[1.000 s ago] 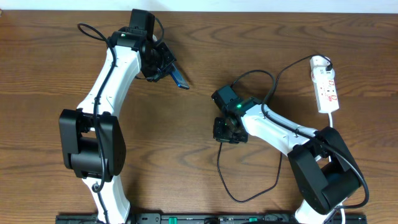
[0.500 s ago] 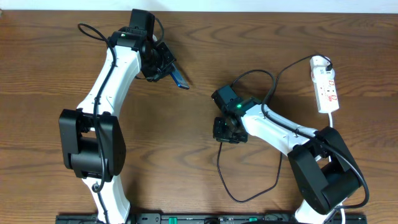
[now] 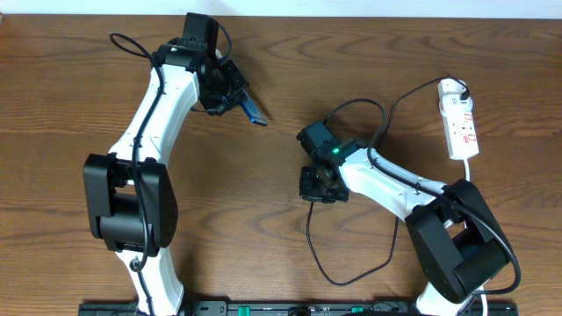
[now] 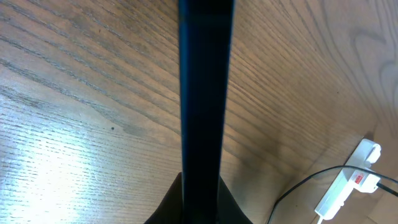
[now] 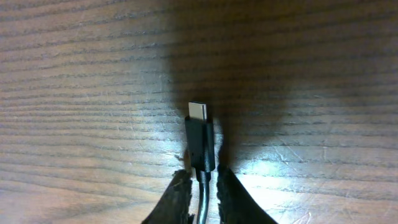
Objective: Plug charger to phone and switch on socket
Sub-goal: 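Bring the cable plug up toward the phone's bottom port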
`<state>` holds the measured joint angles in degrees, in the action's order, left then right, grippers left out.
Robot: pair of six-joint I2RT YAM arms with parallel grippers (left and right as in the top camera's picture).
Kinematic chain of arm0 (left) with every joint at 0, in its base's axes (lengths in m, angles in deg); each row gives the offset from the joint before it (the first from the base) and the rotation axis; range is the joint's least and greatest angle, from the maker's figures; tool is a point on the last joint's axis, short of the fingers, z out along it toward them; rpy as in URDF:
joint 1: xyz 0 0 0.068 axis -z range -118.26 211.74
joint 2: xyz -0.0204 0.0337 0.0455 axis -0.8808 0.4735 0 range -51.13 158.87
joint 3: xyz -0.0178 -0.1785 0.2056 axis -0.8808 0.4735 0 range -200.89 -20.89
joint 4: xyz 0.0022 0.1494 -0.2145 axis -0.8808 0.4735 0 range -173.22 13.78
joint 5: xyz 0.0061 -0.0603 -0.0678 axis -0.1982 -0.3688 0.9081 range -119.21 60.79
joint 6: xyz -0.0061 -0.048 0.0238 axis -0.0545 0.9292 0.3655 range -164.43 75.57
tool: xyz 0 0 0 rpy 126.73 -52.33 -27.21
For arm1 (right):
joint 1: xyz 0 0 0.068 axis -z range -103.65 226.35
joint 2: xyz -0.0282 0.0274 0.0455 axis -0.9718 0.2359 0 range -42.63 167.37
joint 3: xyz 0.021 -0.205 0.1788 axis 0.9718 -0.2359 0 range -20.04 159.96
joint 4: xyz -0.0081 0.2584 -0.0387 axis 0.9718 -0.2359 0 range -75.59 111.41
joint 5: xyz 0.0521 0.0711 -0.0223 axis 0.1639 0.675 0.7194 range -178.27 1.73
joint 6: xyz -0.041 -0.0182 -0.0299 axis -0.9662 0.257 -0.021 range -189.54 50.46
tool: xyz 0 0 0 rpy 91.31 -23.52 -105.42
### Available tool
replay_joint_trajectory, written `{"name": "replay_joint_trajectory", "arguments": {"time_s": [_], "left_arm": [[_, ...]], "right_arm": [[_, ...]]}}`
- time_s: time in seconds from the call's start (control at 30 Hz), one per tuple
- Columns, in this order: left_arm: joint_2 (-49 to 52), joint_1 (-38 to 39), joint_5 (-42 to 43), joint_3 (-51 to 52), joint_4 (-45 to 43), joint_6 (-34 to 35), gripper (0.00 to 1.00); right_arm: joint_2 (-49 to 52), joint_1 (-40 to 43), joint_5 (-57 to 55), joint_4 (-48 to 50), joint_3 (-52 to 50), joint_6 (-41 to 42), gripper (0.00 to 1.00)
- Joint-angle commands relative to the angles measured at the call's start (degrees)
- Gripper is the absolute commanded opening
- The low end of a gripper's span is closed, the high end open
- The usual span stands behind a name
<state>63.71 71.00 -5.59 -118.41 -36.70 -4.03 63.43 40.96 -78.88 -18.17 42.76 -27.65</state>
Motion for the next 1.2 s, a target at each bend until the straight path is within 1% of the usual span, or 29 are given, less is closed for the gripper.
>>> {"name": "replay_joint_trajectory", "arguments": {"time_s": [0.0,0.07,0.1,0.17,0.27,0.3,0.33,0.43,0.5,0.53,0.57,0.63,0.7,0.73,0.77,0.9,0.97,1.0,1.07,1.17], "left_arm": [[-1.8,-0.1,-0.1,-0.3,0.2,-1.0,0.07],[-1.8,-0.1,-0.1,-0.3,0.2,-1.0,0.07],[-1.8,-0.1,0.0,-0.3,0.2,-1.0,0.07],[-1.8,-0.2,3.6,-0.3,-0.3,-2.4,0.07],[-1.8,-0.2,15.6,-0.3,-4.3,-9.4,0.07],[-1.8,-0.2,19.1,-0.3,-5.6,-10.6,0.07],[-1.8,-0.2,21.7,-0.3,-6.7,-11.0,0.07],[-1.8,-0.5,33.7,-0.3,-13.4,-11.0,0.07],[-1.8,-0.5,39.4,-0.3,-16.8,-11.0,0.07],[-1.8,-0.5,44.1,-0.3,-19.6,-11.0,0.07],[-1.8,-0.5,48.8,-0.3,-22.5,-11.0,0.07],[-1.8,-0.4,53.6,-0.3,-25.4,-10.3,0.07],[-1.8,-0.4,56.2,-0.3,-27.7,-7.7,0.07],[-1.8,-0.4,57.1,-0.3,-29.6,-5.6,0.07],[-1.8,-0.4,57.3,-0.3,-31.0,-3.8,0.07],[-1.8,0.1,62.2,-0.3,-39.8,2.4,0.07],[-1.8,0.8,64.8,-0.3,-45.7,6.0,0.07],[-1.8,1.2,64.9,-0.3,-47.8,7.6,0.07],[-1.8,1.7,64.4,-0.3,-50.6,8.9,0.07],[-1.8,1.8,63.9,-0.3,-52.0,9.1,0.08]], "right_arm": [[0.6,-0.2,-0.5,0.1,-0.4,0.3,0.11],[0.6,-0.2,-0.7,0.3,-0.4,0.3,0.06],[0.6,-0.2,-1.0,0.5,-0.4,0.2,0.02],[0.5,-0.1,-0.9,1.0,-0.3,0.2,0.02],[-0.5,0.7,0.9,1.5,0.4,-2.2,0.01],[-1.1,1.1,1.9,1.5,0.7,-3.0,0.01],[-2.1,1.6,3.3,1.5,1.0,-4.1,0.01],[-7.1,3.7,9.1,2.1,1.4,-9.5,0.01],[-10.7,5.2,13.2,2.8,1.4,-13.2,0.01],[-13.0,6.3,15.6,3.0,1.4,-15.1,0.01],[-15.6,7.7,17.5,3.1,1.4,-15.9,0.01],[-19.3,10.0,19.3,3.5,1.4,-16.0,0.01],[-22.2,12.2,23.0,4.7,1.4,-19.5,0.01],[-23.6,13.2,27.1,5.5,1.4,-23.5,0.01],[-24.0,13.6,28.9,5.6,1.4,-24.9,0.01],[-24.0,13.8,30.1,5.6,1.2,-25.2,0.01],[-23.9,13.8,30.9,6.3,1.2,-25.2,0.01],[-23.9,13.8,32.3,7.4,1.2,-25.2,0.01],[-23.9,14.0,36.1,10.5,1.2,-25.2,0.01],[-23.9,15.0,39.0,13.8,1.2,-25.0,0.01]]}}
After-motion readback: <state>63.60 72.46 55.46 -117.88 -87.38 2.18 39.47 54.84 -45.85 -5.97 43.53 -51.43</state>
